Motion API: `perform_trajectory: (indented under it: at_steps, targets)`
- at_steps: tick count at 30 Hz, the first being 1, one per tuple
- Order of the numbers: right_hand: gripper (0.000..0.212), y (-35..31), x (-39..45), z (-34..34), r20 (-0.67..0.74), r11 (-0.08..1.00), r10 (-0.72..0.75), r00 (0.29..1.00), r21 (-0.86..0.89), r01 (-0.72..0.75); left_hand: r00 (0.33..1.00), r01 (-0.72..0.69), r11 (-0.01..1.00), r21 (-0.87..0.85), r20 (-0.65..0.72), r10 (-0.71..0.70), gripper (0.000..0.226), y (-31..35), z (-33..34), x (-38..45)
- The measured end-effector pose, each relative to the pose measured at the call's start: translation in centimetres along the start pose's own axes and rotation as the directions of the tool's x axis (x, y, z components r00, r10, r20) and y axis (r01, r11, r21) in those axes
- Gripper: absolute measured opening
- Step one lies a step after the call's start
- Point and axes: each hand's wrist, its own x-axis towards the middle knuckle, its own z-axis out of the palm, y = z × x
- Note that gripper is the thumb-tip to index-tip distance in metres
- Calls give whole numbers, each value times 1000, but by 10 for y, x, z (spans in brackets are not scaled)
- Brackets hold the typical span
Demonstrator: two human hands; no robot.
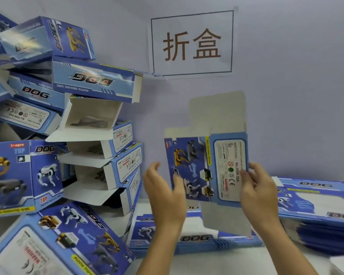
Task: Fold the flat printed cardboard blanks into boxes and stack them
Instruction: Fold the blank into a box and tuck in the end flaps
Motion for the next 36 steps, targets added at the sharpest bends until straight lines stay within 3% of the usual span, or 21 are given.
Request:
perform_trajectory:
  at_steps: [3, 5, 8, 13, 17, 21, 23, 26, 28, 29, 30, 32, 34, 36]
  targets:
    - [16, 0, -4, 5, 38, 971, 176, 984, 155, -180, 971, 208, 976, -60, 137, -198, 65, -2, -6, 5]
    - [16, 0, -7, 8, 72, 940, 256, 964, 213, -266, 960, 221, 970, -105, 201, -197, 50, -5, -10, 7]
    - [19, -1, -10, 10, 99, 913, 312, 945, 242, -327, 979, 146, 984, -104, 159, -128, 5, -12, -17, 11]
    - [19, -3, -10, 13, 130, 896, 309, 942, 294, -334, 981, 125, 985, -121, 161, -105, 11, -20, -25, 13]
    - [18, -3, -12, 15, 184, 888, 265, 946, 335, -314, 960, 139, 985, -100, 256, -109, 10, -21, -22, 9]
    - [25, -12, -11, 13, 192, 907, 224, 955, 317, -277, 924, 216, 976, 16, 321, -210, 87, -25, -14, 9]
    - [32, -22, -13, 14, 166, 941, 158, 973, 273, -199, 948, 174, 976, 131, 248, -202, 98, -27, -13, 5]
    - [37, -42, -20, 23, 206, 978, -28, 978, 210, -16, 992, 11, 992, 127, 124, -27, 65, -27, -11, -1]
    - [36, -56, -27, 34, 316, 969, -112, 942, 245, 34, 982, 89, 991, -98, 177, -71, 32, -23, -9, -1]
    - [32, -61, -30, 39, 402, 969, -141, 905, 243, 43, 956, 219, 936, -274, 254, -150, 18, -16, -11, -1]
    - [32, -65, -35, 44, 486, 975, -171, 857, 209, 76, 907, 369, 826, -426, 360, -219, 21, -9, -13, 0]
    - [39, -67, -43, 52, 593, 970, -237, 769, 100, 222, 802, 589, 549, -593, 512, -308, 47, -6, -21, 0]
    - [44, -63, -48, 57, 625, 956, -239, 743, 18, 293, 767, 641, 420, -642, 556, -321, 51, -9, -28, 0]
    - [45, -58, -50, 60, 628, 951, -229, 744, -18, 308, 776, 631, 389, -672, 540, -326, 54, -10, -30, -1]
